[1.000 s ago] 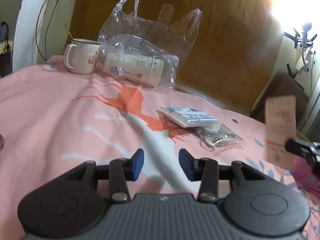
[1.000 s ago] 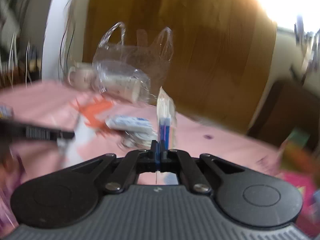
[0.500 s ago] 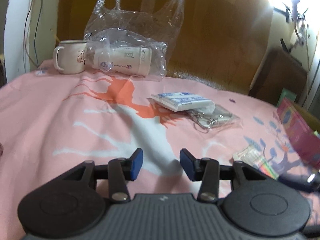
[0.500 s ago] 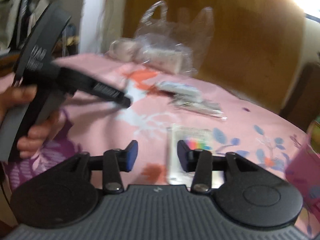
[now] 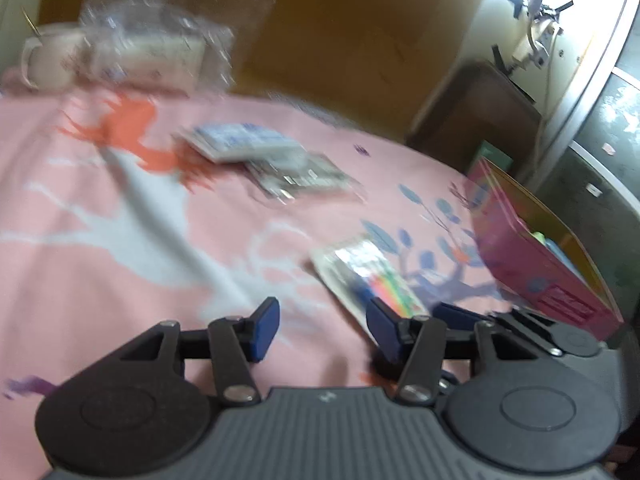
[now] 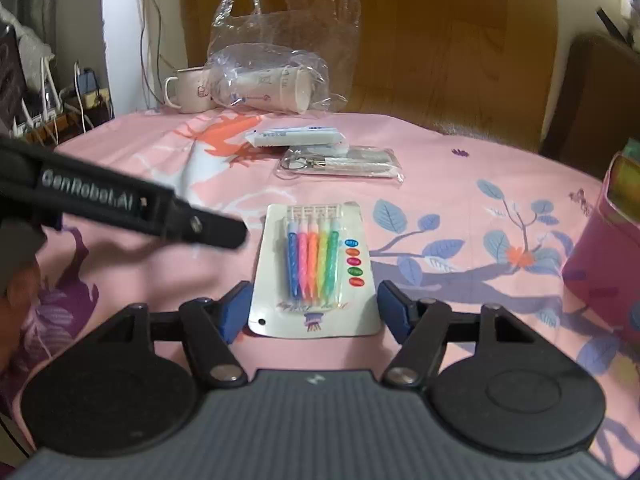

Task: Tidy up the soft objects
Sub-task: 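Carry the highlighter pack into the tin with the left tool and release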

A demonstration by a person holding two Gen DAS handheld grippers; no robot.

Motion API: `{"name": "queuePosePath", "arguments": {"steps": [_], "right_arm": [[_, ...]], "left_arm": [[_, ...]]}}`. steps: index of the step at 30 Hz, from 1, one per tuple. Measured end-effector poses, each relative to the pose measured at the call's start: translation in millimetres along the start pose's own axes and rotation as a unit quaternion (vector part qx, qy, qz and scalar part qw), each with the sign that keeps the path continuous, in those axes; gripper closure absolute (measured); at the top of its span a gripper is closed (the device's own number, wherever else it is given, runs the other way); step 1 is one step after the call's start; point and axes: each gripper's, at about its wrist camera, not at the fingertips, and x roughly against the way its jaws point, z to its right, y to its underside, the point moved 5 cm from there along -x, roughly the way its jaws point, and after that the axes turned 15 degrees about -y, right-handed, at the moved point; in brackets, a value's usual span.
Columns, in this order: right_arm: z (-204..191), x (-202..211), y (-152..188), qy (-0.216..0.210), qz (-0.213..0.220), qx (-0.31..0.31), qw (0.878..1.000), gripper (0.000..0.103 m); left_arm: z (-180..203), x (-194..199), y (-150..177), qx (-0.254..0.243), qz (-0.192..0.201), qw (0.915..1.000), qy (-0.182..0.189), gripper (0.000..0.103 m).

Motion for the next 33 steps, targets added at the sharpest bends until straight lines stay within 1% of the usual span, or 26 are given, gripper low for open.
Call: {"name": "queuePosePath", "arguments": {"steps": [3, 6, 7, 9, 10, 12, 15, 19, 23, 24, 26, 29, 32, 33], "right_arm": [[13.1, 9.1, 2.2, -0.028, 0.029, -0.053, 0.998, 0.035], [20.2, 17.4, 4.9, -0.047, 0.049, -0.089, 0.994, 0.037], [19.8, 19.3, 5.5, -0.048, 0.053, -0.092, 0.993, 0.037], [16.6, 22.5, 6.2, -0.04, 0.059, -0.085, 0.994, 0.04], [15.2, 25.1, 6.6, -0.025, 0.064, -0.076, 0.995, 0.041], [16.6, 33.5, 6.0, -0.003, 0.08, -0.053, 0.995, 0.041], [24.1, 54.9, 0.3, 0.034, 0.12, -0.03, 0.992, 0.041], [42.5, 89.4, -9.6, 0.1, 0.176, -0.001, 0.979, 0.04], [77.1, 120.4, -15.2, 0.162, 0.211, -0.001, 0.964, 0.04], [86.3, 126.3, -15.1, 0.175, 0.215, -0.005, 0.961, 0.04], [106.4, 136.5, -13.6, 0.201, 0.219, -0.016, 0.955, 0.04], [134.0, 148.1, -7.4, 0.225, 0.219, -0.036, 0.949, 0.04], [158.7, 153.5, -3.2, 0.252, 0.213, -0.048, 0.943, 0.039], [168.7, 153.6, -2.9, 0.264, 0.211, -0.05, 0.94, 0.037]], "left_arm": [[10.3, -3.2, -0.7, 0.003, -0.011, 0.9999, 0.011, 0.05], [23.5, -11.0, -3.4, 0.011, -0.028, 0.999, 0.032, 0.056], [29.1, -13.8, -4.0, 0.01, -0.032, 0.9987, 0.037, 0.07], [42.9, -21.5, -2.5, 0.01, -0.048, 0.9972, 0.058, 0.081], [48.7, -22.0, -2.6, 0.014, -0.047, 0.997, 0.059, 0.082], [62.9, -18.7, -7.6, 0.003, -0.036, 0.9974, 0.063, 0.082], [87.2, -12.0, -22.3, -0.016, -0.018, 0.9958, 0.089, 0.082], [135.6, -4.5, -48.4, -0.049, 0.011, 0.9901, 0.131, 0.082], [193.5, -8.1, -63.5, -0.098, 0.03, 0.982, 0.158, 0.082], [207.7, -12.4, -65.2, -0.109, 0.031, 0.9798, 0.164, 0.082], [235.0, -24.8, -64.7, -0.126, 0.02, 0.9758, 0.178, 0.082], [269.0, -43.6, -64.5, -0.147, 0.014, 0.9721, 0.182, 0.082], [292.2, -62.6, -66.0, -0.155, 0.003, 0.9708, 0.183, 0.081], [299.6, -69.1, -67.3, -0.157, 0.002, 0.971, 0.18, 0.077]]}}
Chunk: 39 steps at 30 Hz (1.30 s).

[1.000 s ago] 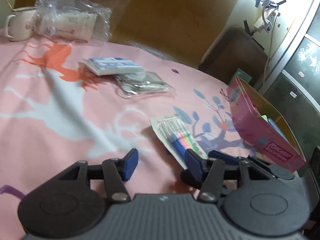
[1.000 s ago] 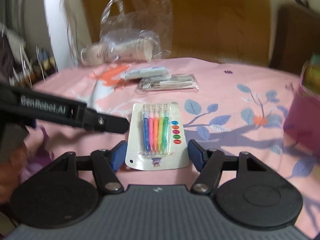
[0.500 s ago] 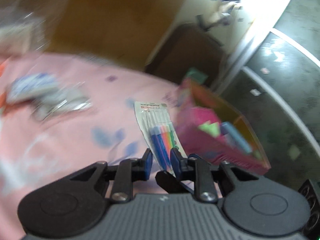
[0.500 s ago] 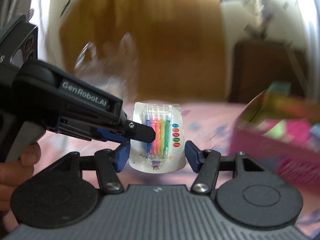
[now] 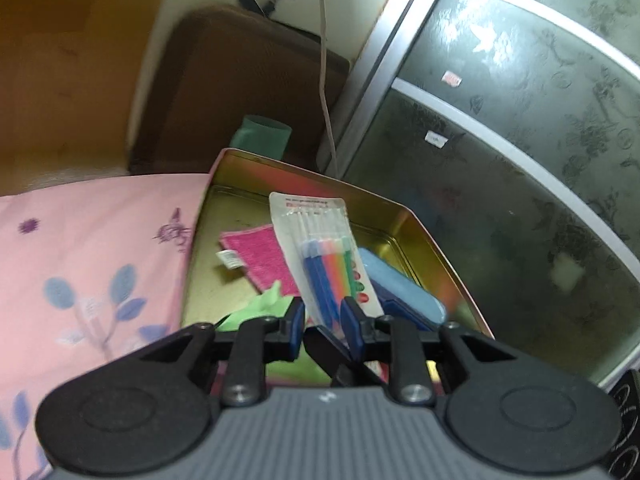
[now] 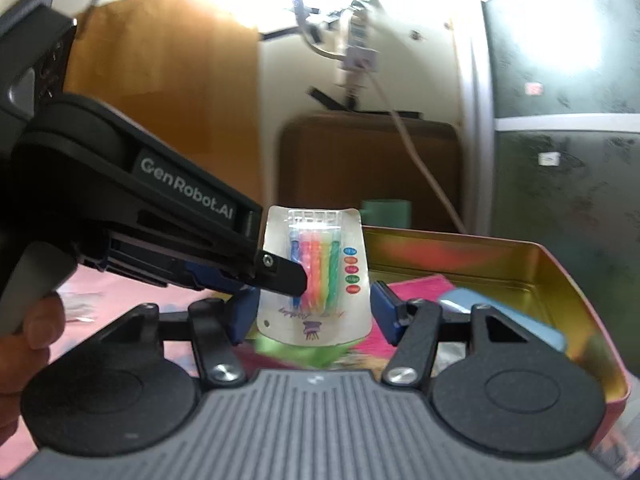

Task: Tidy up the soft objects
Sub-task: 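Carry the highlighter pack into the tin with the left tool and release, then move both open tools back over the bed toward the tissue pack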

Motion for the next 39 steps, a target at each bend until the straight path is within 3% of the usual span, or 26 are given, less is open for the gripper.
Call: {"name": "queuePosePath", "arguments": {"steps": [2, 3, 7, 11, 15, 21, 28, 39], "right_arm": [[16.6, -13.6, 1.8, 0.029, -0.004, 0.003, 1.0, 0.032], [25.8, -19.7, 3.3, 0.045, -0.004, 0.001, 0.999, 0.03], [35.2, -19.3, 11.9, 0.042, 0.001, -0.028, 0.999, 0.028], [27.3, -15.9, 15.1, 0.04, 0.004, -0.029, 0.999, 0.028], [10.9, -1.2, 13.0, 0.031, 0.016, -0.031, 0.999, 0.027], [-20.8, 15.6, 12.6, 0.019, 0.022, -0.017, 0.999, 0.027], [-52.7, 21.1, 18.0, -0.012, 0.014, -0.04, 0.999, 0.027], [-104.5, 0.8, 24.9, -0.051, -0.02, -0.025, 0.998, 0.027]], "left_arm": [[5.8, -15.6, -6.3, -0.01, 0.006, 0.9996, -0.026, 0.075], [7.4, -20.8, -7.7, -0.021, 0.009, 0.9987, -0.045, 0.069], [9.5, -29.9, -7.8, -0.041, 0.007, 0.9963, -0.076, 0.064], [13.8, -16.6, -2.5, -0.078, 0.032, 0.9886, -0.124, 0.057], [4.9, 9.4, 0.5, -0.071, 0.047, 0.9894, -0.118, 0.049], [-21.8, 47.9, 8.6, -0.07, 0.076, 0.9801, -0.169, 0.048], [-60.4, 77.2, 24.3, -0.064, 0.08, 0.9694, -0.223, 0.048], [-140.6, 103.0, 54.8, -0.026, 0.067, 0.9529, -0.295, 0.047]]}}
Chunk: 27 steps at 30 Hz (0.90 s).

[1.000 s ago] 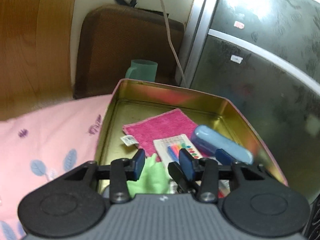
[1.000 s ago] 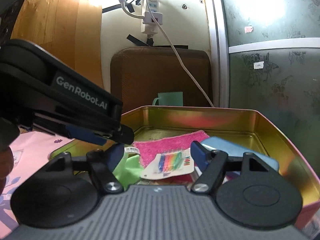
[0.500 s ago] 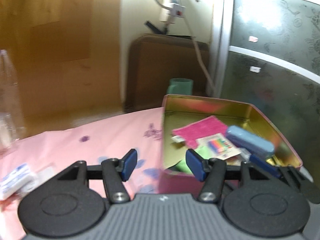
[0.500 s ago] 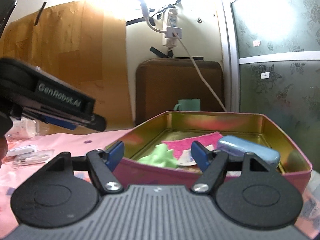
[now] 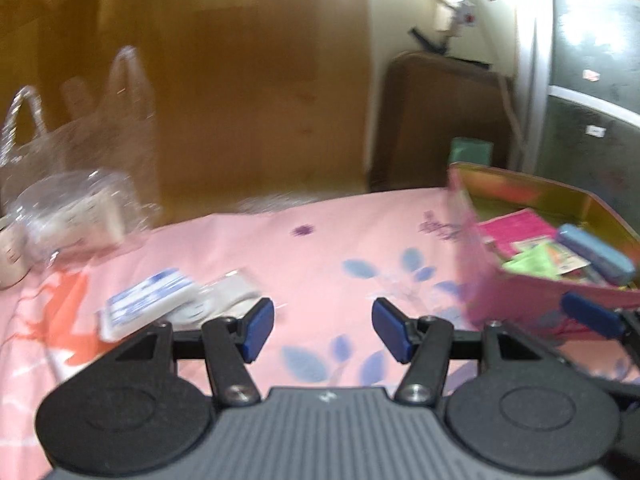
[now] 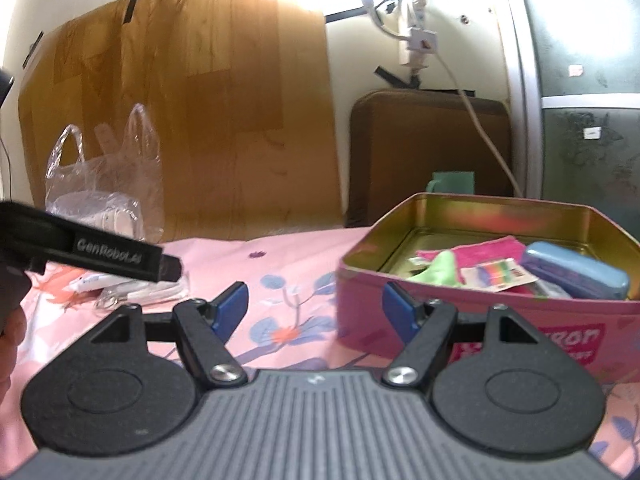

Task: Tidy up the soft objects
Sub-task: 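Move both open tools back over the bed toward the tissue pack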

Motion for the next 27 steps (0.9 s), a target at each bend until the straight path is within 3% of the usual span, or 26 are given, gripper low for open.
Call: {"name": "queuePosePath", "arguments": {"steps": [6, 10, 12, 17, 27], "right_arm": [[-4.6, -16.1, 11.5, 0.005, -0.03, -0.008, 1.0, 0.027], [1.8, -16.2, 12.5, 0.009, -0.031, -0.022, 0.999, 0.027], [7.5, -16.4, 13.5, 0.009, -0.033, -0.036, 0.999, 0.027], [28.5, -21.8, 18.0, -0.001, -0.049, -0.09, 0.995, 0.027], [31.5, -28.3, 20.9, -0.001, -0.069, -0.099, 0.993, 0.027]], "left_arm": [[-27.2, -17.0, 35.1, -0.002, -0.006, 0.9991, -0.041, 0.045], [-24.5, -26.7, 61.1, -0.023, -0.023, 0.9989, -0.034, 0.047], [-26.4, -22.5, 58.5, -0.012, -0.005, 0.9996, -0.024, 0.043], [-18.5, -24.1, 63.4, -0.039, -0.016, 0.9991, -0.011, 0.041], [-26.5, -25.8, 62.6, -0.008, -0.025, 0.9995, 0.017, 0.035]]}}
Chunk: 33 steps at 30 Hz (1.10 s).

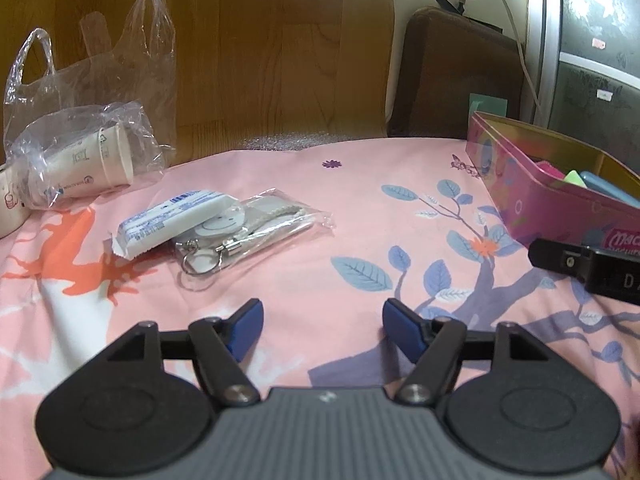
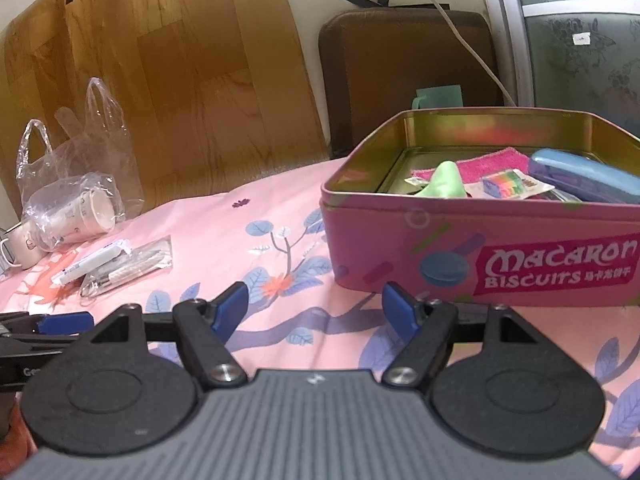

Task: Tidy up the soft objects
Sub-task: 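Move both open tools back over the bed toward the tissue pack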

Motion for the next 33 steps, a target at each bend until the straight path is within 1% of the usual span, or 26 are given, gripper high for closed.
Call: {"name": "queuePosePath", "arguments": {"steps": [6, 11, 14, 19, 24, 28, 32, 33], "right_arm": [[3.8, 0.2, -0.4, 0.003, -0.001, -0.003, 1.0, 0.027], [6.4, 1.6, -0.9, 0.004, 0.004, -0.008, 1.0, 0.027], [7.2, 3.3, -1.0, 0.008, 0.01, -0.011, 1.0, 0.027], [6.4, 6.9, -0.6, 0.014, 0.021, -0.016, 1.0, 0.027], [5.3, 5.6, 0.0, 0.014, 0.014, -0.011, 1.0, 0.027], [2.0, 1.4, 1.4, 0.014, 0.001, -0.005, 1.0, 0.027], [-7.5, -5.9, 3.8, 0.013, -0.02, 0.016, 1.0, 0.027], [-10.8, -8.0, 4.4, 0.01, -0.027, 0.024, 0.999, 0.027]], "left_arm": [[-1.6, 0.6, -0.8, 0.011, 0.002, 0.9999, 0.012, 0.035], [0.5, 5.9, -1.2, 0.006, 0.019, 0.9997, 0.012, 0.033], [1.1, 8.4, -1.7, 0.003, 0.029, 0.9995, 0.012, 0.028], [0.0, 9.7, -2.1, 0.006, 0.033, 0.9994, 0.013, 0.028], [-1.1, 9.8, -2.4, 0.011, 0.032, 0.9994, 0.011, 0.027], [-4.7, 9.6, -2.3, 0.019, 0.029, 0.9994, 0.008, 0.024], [-17.9, 9.8, -2.1, 0.041, 0.023, 0.9989, 0.008, 0.021], [-24.3, 8.5, -2.1, 0.048, 0.017, 0.9987, 0.003, 0.021]]}}
